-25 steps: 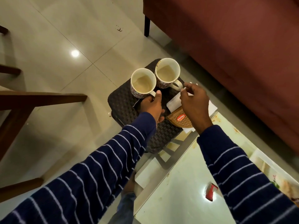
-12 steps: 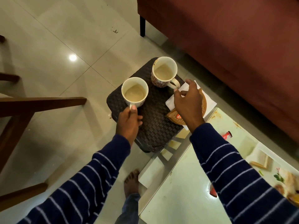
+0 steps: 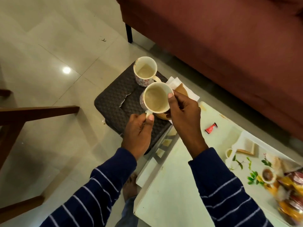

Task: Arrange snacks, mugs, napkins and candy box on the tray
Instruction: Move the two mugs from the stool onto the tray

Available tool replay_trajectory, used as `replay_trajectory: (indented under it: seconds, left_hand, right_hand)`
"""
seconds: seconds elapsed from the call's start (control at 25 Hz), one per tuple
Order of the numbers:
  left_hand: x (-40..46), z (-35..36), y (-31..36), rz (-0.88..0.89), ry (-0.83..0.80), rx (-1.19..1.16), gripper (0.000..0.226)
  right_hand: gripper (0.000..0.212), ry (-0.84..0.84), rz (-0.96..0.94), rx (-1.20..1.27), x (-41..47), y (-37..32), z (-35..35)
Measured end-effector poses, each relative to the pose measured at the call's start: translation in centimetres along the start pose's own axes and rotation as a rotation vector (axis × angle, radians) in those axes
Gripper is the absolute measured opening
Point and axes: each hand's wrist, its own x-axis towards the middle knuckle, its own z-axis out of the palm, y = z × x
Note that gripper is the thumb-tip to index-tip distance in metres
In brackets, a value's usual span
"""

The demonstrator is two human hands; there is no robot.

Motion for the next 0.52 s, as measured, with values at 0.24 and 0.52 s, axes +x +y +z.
replay_trajectory:
  seconds: [0.24,0.52]
  left_hand:
    - [-5.3,9.2,2.2,0.053,-0.123,0.01,0.029]
    - [-13.4,21.9,2.1,0.069,-0.407,0.144,0.032]
  right_hand:
    - [0.028,0.137,0.009,-0.052,-2.7,3.2,-10.8]
    - [0.026,0.249,0.12,-0.126,-8.2,11.0,-25.2]
